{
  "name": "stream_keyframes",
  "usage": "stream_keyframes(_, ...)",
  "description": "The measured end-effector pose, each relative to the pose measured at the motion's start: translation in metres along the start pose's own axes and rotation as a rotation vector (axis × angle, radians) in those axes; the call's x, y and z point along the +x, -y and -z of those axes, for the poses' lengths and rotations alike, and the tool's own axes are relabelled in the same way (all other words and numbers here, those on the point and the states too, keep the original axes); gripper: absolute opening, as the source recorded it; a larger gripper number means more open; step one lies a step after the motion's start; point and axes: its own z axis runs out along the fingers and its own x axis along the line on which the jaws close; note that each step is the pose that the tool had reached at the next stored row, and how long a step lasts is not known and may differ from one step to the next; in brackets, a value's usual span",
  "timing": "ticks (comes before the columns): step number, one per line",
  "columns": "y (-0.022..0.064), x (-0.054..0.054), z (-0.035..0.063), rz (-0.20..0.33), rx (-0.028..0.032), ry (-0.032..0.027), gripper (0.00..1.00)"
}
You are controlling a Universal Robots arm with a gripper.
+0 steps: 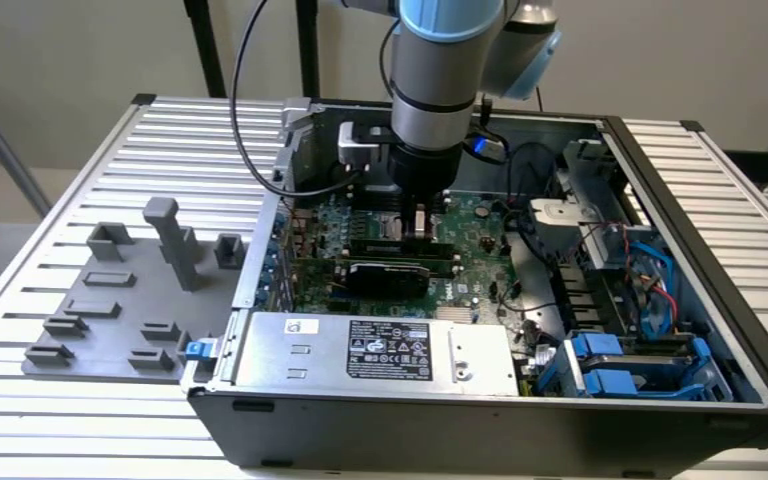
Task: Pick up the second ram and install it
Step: 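Insert the second ram into the second slot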
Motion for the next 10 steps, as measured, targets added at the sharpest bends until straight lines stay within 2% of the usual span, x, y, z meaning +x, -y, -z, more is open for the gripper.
stream_keyframes(10,0.0,-0.0008,-0.0009,0.001,-0.0001,0.0007,0.14)
